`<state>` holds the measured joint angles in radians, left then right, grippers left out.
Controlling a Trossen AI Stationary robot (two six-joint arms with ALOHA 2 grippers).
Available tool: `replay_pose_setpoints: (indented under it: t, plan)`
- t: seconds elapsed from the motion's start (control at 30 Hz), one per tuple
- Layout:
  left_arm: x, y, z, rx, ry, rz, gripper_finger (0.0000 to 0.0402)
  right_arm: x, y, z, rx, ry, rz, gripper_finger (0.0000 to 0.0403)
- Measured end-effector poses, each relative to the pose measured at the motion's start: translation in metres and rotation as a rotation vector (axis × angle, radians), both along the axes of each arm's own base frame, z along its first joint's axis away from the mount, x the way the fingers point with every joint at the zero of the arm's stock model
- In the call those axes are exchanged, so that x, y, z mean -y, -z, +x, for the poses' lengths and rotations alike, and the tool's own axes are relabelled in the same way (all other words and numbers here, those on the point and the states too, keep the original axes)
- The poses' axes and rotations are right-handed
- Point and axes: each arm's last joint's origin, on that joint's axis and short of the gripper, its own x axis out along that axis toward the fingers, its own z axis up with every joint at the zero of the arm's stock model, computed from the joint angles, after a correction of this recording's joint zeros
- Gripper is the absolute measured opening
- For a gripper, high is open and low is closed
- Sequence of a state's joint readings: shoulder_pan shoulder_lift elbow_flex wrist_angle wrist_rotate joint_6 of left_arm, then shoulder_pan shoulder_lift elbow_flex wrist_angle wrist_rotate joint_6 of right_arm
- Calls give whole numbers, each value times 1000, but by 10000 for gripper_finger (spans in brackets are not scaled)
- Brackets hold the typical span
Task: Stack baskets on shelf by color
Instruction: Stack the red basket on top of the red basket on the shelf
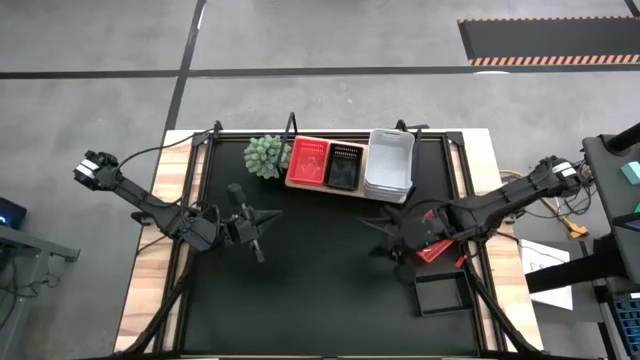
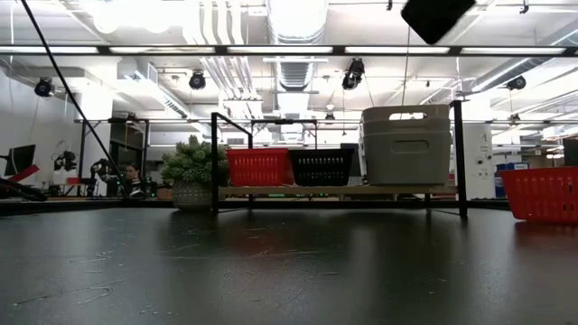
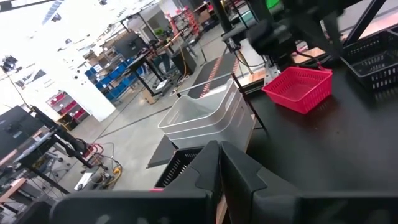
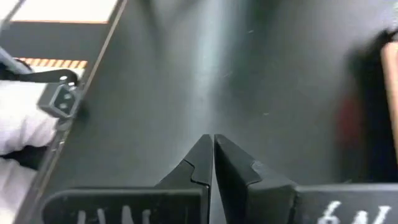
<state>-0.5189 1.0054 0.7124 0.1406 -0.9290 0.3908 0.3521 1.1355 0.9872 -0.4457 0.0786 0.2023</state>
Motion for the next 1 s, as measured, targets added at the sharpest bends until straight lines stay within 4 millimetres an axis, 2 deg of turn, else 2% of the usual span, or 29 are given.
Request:
replay_pose_setpoints:
  t: [0.13,0.37,0.43,0.53,0.63,0.83,1.0]
  plan:
    - [0,0,0,6,-2,-16,0,-3,17,-4,-59,59,66,9]
    - [0,0,0,6,-2,-16,0,2,25,-14,-232,295,166,9]
    - [0,0,0,6,-2,-16,0,6,28,-21,-334,427,171,9]
    - [0,0,0,6,-1,-16,0,13,38,-37,-580,649,100,9]
    - [0,0,0,6,-1,-16,0,14,47,-47,-768,799,46,9]
    - [0,1,0,5,-1,-16,0,10,52,-47,-863,827,113,12]
    - [0,1,0,3,-1,-14,0,10,46,-47,-829,814,154,46]
